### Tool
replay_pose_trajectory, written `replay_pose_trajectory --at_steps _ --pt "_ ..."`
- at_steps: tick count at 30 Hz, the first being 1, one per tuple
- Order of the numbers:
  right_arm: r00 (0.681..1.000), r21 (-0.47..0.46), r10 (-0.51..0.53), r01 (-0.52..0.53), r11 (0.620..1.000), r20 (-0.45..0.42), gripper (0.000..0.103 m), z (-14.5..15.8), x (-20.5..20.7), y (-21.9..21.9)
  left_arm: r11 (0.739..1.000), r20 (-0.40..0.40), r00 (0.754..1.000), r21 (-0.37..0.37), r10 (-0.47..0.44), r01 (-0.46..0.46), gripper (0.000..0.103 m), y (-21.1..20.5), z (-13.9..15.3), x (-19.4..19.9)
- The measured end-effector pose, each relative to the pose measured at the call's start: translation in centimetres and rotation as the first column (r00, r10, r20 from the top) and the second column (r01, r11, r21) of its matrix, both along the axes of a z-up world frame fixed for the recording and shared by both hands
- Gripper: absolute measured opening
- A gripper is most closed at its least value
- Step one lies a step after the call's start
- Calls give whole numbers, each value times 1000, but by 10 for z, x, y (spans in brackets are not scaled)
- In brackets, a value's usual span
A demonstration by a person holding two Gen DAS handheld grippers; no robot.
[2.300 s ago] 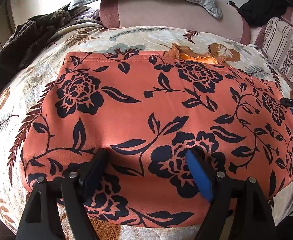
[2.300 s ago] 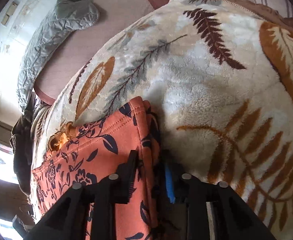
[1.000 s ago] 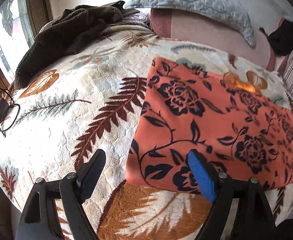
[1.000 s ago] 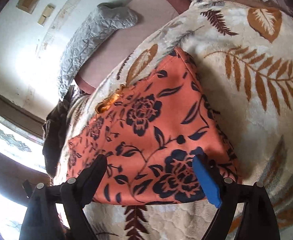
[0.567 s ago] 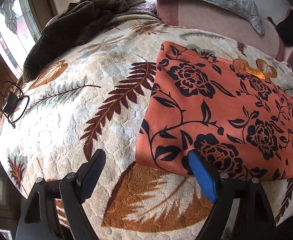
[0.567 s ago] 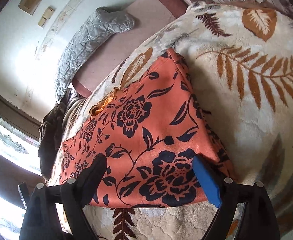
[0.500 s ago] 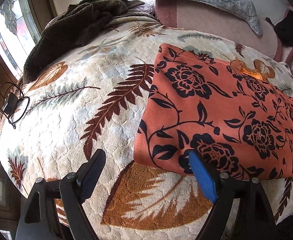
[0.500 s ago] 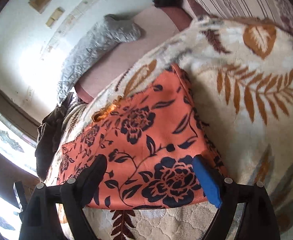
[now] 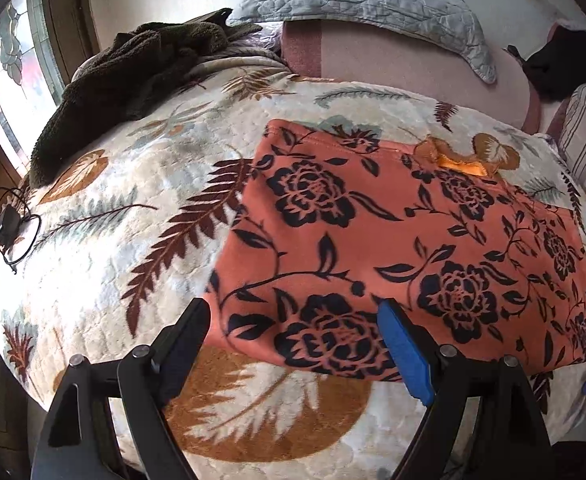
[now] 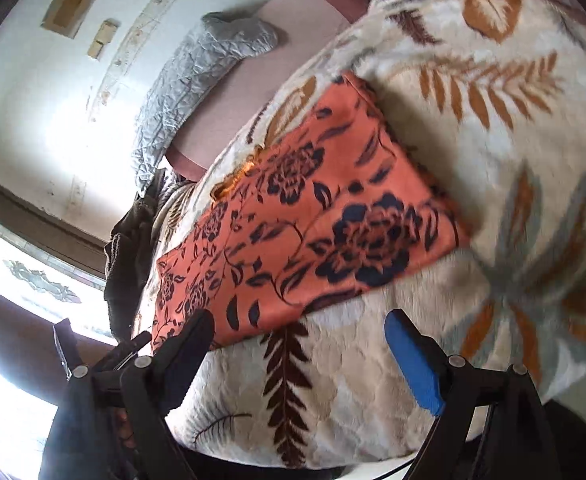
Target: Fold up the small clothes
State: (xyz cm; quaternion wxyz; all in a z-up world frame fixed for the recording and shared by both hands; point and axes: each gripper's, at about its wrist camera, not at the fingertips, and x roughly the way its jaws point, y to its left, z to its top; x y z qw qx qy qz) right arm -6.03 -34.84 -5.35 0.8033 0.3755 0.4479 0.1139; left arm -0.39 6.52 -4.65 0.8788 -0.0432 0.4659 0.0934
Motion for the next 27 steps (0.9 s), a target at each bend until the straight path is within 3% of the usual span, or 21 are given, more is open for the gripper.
replay_pose_trajectory --at_steps 7,10,14,17,23,27 --pt "978 167 -175 192 967 -114 90 -34 34 -34 996 -10 996 -10 -94 94 86 -59 -16 27" --pt "968 186 -221 241 953 -120 90 -33 46 -41 993 -36 993 -11 -116 115 86 -73 -27 35" --pt "964 150 -247 260 954 -101 88 -30 58 -43 991 -63 989 22 -131 132 86 -81 -40 41" --pt "969 79 -232 238 968 -80 82 -21 63 -34 992 -54 990 -1 -130 130 86 -76 -37 39" --pt "971 -3 -228 229 974 -73 83 -17 58 -27 991 -38 990 -30 -132 131 86 -67 -33 42" --pt "968 -10 -236 236 972 -82 83 -20 60 -28 991 -54 989 -26 -135 134 86 -67 -40 44"
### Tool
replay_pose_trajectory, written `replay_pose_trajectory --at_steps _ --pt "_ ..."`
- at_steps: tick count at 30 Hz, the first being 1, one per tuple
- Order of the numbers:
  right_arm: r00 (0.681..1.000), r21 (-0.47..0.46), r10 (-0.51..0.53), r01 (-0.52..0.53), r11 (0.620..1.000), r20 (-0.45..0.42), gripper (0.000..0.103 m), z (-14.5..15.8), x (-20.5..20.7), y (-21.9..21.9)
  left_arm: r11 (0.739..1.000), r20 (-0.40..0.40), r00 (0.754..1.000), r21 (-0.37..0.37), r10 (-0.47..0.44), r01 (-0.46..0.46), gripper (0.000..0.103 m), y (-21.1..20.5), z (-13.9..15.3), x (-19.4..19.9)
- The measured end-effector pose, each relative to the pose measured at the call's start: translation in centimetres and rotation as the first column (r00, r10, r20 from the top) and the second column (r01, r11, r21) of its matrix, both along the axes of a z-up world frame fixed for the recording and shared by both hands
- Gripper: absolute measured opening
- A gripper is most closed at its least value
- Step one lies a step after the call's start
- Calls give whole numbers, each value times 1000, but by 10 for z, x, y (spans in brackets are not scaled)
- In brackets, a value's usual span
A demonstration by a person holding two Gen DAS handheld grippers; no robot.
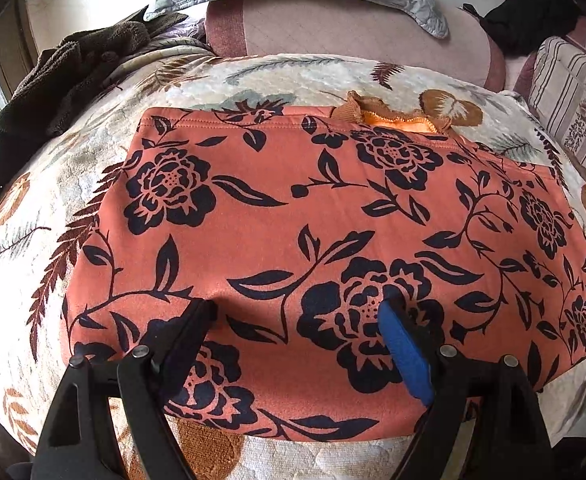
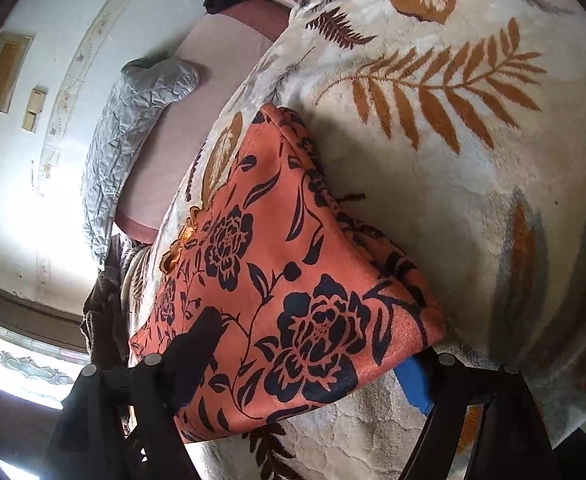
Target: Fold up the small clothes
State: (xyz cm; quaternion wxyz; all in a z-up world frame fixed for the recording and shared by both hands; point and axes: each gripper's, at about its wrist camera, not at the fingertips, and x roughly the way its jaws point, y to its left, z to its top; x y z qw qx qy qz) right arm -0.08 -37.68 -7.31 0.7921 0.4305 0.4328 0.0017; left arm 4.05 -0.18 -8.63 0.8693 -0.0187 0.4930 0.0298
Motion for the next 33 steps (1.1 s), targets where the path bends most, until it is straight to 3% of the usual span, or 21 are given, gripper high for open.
replay_pose_trajectory --at_steps 5,7,10,18,19,22,27,29,30,33 --pt "999 -145 42 -38 989 27 82 19 3 12 999 44 999 -33 6 -4 86 0 11 -4" --pt "999 -190 54 -54 980 -4 82 15 5 18 999 28 1000 -31 -6 6 86 -3 7 1" --pt "999 -136 42 -44 990 -20 83 4 4 15 1000 -24 1000 -5 -15 15 86 -7 -5 6" --pt "999 -113 34 -36 993 -15 82 3 10 5 1000 -9 1000 -5 -12 12 86 -9 2 4" --pt "999 -124 38 -40 992 -15 78 3 11 7 1000 -11 1000 -4 -14 14 86 -10 2 5" --pt "997 -162 54 -63 985 -60 31 1 16 10 1000 -13 1000 -2 -13 13 86 -10 5 4" --pt "997 -172 52 -62 983 -62 35 2 13 8 1000 58 998 -4 -11 11 86 -9 19 -7" --pt "998 -130 47 -51 990 -34 67 -1 12 7 999 17 999 28 -30 29 86 -13 4 -2" --pt "999 -102 43 -44 994 -11 71 -2 13 8 997 -39 998 52 -53 55 87 -17 -11 3" --pt "999 -107 45 -48 993 -31 68 -1 23 12 990 -3 997 116 -82 82 92 -23 -18 2"
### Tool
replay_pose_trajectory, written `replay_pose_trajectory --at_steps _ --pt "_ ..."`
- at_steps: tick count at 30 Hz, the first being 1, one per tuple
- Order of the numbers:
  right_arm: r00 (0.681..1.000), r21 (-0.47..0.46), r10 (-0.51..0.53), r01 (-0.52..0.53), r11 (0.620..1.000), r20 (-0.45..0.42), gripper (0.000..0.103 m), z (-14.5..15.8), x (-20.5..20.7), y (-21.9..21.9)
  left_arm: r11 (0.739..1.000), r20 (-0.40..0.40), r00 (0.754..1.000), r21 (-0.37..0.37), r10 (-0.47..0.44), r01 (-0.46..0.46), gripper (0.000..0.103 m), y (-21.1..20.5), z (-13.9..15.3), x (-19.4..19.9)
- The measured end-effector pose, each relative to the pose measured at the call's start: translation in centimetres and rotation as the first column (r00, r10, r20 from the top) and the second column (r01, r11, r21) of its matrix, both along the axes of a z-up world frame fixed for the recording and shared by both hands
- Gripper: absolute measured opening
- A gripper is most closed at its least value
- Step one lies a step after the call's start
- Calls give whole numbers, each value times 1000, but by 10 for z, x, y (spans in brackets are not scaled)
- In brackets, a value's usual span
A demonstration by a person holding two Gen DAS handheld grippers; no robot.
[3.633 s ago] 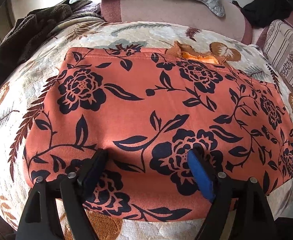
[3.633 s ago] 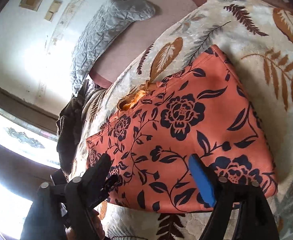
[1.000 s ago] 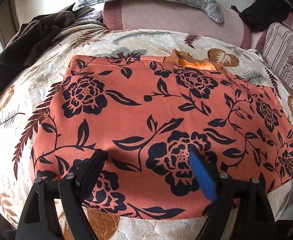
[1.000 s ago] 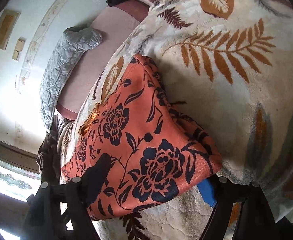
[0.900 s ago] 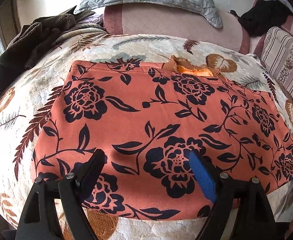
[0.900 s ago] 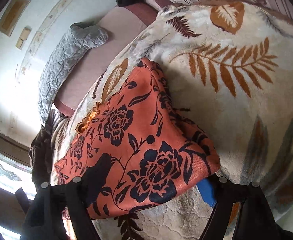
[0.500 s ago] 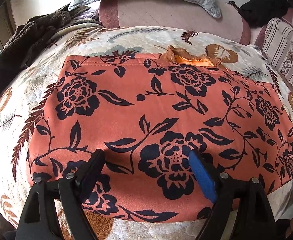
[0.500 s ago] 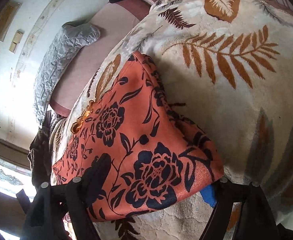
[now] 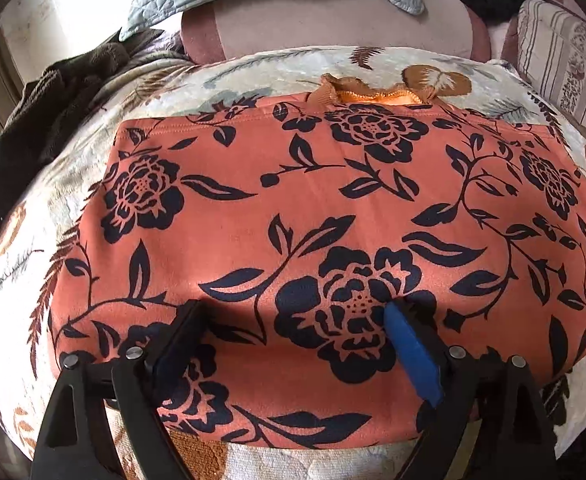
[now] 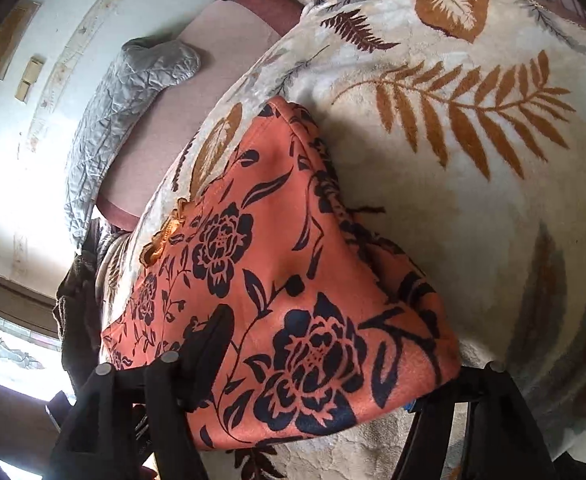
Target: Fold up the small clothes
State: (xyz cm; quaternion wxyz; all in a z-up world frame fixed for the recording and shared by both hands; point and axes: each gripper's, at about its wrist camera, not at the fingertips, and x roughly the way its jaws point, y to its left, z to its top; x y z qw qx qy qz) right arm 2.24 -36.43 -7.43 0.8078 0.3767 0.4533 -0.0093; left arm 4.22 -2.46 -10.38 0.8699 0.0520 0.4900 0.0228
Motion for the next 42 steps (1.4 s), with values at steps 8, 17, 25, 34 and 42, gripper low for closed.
replay_pose_trajectory --at_steps 8,17,25,34,42 --pt "999 -14 15 -16 1000 -45 23 3 6 3 996 -25 1000 -87 7 -9 91 9 14 4" --pt "999 187 19 -24 982 26 68 -8 -18 -45 999 10 999 3 -42 42 94 -16 4 9" --pt "984 8 170 -170 985 -60 30 11 -20 -55 998 13 998 -15 -58 58 93 -30 12 15" --pt "964 -20 263 -262 965 49 90 28 82 -74 998 32 998 -4 -55 56 95 -29 4 11" --pt "960 -204 276 -281 938 -50 11 25 150 -40 999 38 998 -4 -52 53 99 -29 1 13"
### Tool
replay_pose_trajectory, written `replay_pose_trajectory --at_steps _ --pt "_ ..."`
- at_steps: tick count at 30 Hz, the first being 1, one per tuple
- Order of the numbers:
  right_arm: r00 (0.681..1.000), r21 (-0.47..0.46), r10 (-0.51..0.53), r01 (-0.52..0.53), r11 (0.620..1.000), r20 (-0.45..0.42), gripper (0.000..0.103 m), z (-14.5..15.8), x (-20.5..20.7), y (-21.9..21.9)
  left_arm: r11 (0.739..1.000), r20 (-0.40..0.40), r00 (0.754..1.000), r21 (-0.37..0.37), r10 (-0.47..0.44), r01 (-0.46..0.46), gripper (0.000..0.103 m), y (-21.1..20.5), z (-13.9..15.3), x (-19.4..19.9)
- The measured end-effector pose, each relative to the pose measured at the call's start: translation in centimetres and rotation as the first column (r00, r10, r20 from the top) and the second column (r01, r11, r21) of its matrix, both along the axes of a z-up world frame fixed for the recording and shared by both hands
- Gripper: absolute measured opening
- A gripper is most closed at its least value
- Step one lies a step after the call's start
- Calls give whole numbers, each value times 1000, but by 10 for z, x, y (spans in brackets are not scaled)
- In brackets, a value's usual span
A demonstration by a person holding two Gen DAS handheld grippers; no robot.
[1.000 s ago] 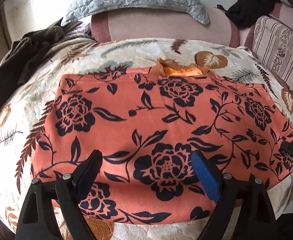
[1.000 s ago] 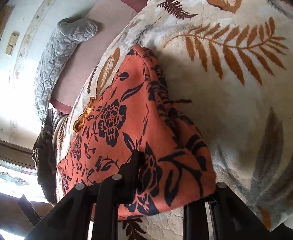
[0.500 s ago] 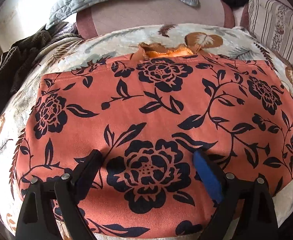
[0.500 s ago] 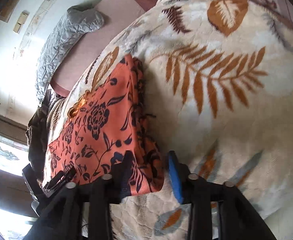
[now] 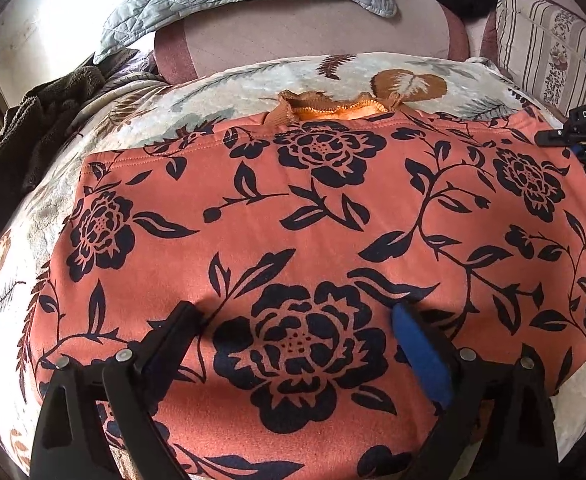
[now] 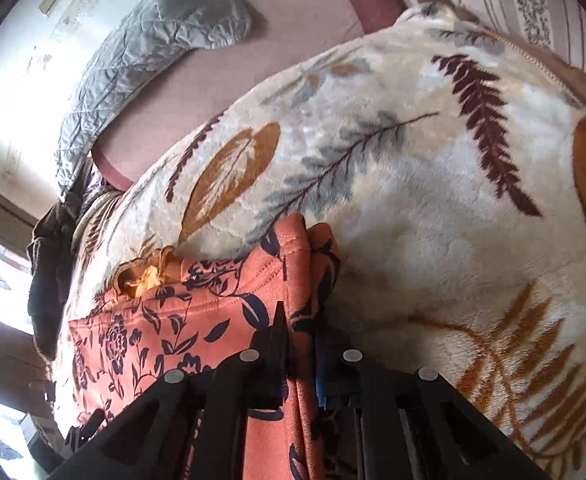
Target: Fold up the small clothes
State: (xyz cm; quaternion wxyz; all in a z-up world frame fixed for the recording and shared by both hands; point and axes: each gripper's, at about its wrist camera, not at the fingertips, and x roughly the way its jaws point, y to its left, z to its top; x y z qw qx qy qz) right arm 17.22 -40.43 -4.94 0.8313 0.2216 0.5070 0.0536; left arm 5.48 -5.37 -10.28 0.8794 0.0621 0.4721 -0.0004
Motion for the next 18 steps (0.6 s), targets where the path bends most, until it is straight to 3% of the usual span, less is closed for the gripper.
replay_pose_trajectory --at_steps 1,2,3,7,9,11,13,15,17,18 --pt "999 -26 -37 36 999 -39 12 -9 2 -5 1000 0 1000 3 1 -1 100 0 -1 1" --pt "995 -7 -61 61 998 -77 21 -18 0 -9 1000 -2 1000 9 1 -1 101 -1 -1 2" --pt "994 19 -81 82 996 -72 22 -20 -5 -14 1000 -5 1000 12 -4 4 101 -1 0 2" --pt "985 -61 -172 172 983 11 66 17 -50 -22 1000 -32 999 -17 -18 18 101 5 4 7" --pt "991 -51 -118 121 991 66 66 41 -74 -7 999 -48 999 -34 -5 3 101 8 8 8" --pt "996 28 -47 45 999 77 67 53 -102 12 998 -52 999 -65 15 -18 100 11 15 3" --pt "998 144 24 -33 989 62 70 49 -120 34 994 -29 999 -100 32 -35 100 17 23 -7" --pt "998 248 68 -70 966 16 77 26 -125 42 994 -6 999 -102 40 -41 100 20 27 -15" --pt "997 242 -13 30 970 -70 74 -2 -123 25 998 -53 998 -53 32 -35 100 17 15 -14" --pt "993 292 -79 102 951 -90 70 -11 -126 13 999 -92 995 -28 32 -34 100 17 7 -12"
